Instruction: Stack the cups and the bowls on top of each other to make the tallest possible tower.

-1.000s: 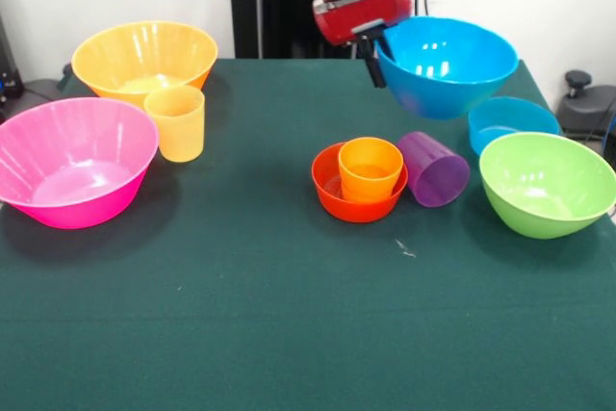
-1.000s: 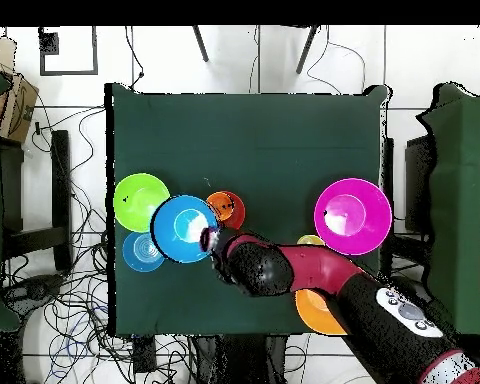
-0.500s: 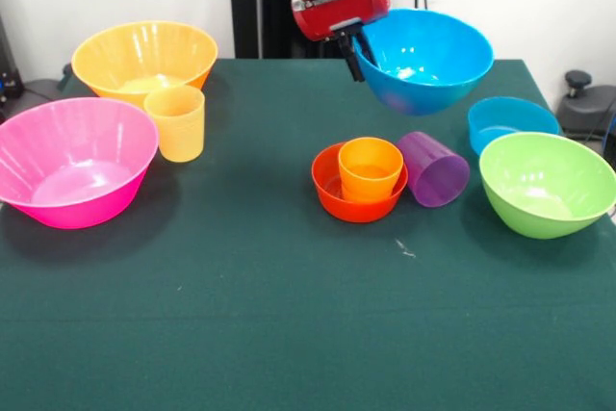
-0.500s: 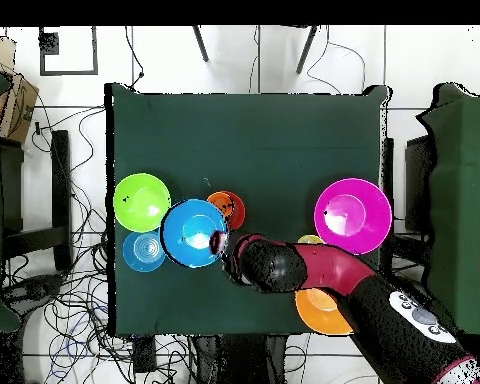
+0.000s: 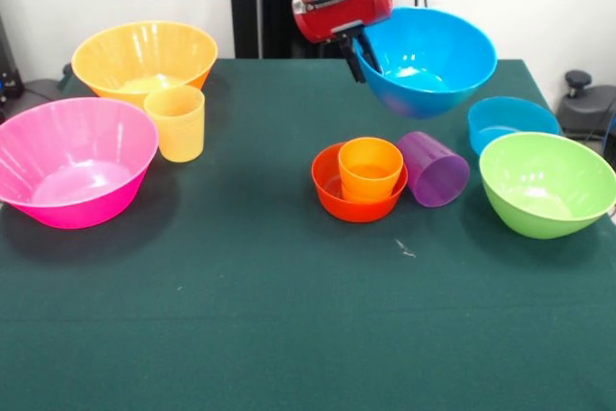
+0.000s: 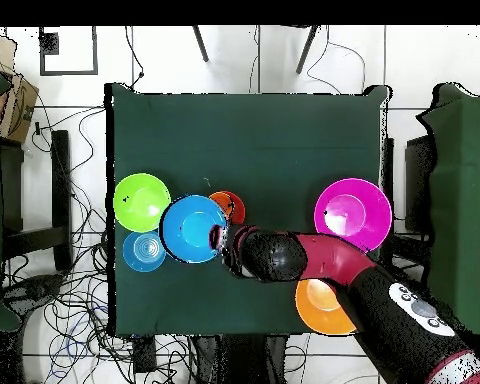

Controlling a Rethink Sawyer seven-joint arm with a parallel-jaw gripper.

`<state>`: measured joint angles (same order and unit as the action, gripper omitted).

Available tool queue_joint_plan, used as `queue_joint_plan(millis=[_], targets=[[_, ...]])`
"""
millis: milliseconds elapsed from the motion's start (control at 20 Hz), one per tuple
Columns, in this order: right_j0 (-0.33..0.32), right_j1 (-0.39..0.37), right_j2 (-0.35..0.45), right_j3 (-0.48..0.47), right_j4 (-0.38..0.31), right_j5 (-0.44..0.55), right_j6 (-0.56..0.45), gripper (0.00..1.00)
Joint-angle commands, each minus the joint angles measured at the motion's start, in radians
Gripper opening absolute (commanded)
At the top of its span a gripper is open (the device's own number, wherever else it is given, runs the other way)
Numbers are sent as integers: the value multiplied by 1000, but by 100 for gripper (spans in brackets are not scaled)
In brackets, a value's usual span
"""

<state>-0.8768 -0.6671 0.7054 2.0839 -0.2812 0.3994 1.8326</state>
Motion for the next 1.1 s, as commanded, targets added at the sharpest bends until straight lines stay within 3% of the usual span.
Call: queue_joint_plan(millis=[50, 600, 1100], targets=[[26, 47, 28, -68, 18, 70, 2, 0], [46, 39, 20, -182, 62, 228, -29, 0], [16, 68, 36, -213, 48, 263, -68, 0]])
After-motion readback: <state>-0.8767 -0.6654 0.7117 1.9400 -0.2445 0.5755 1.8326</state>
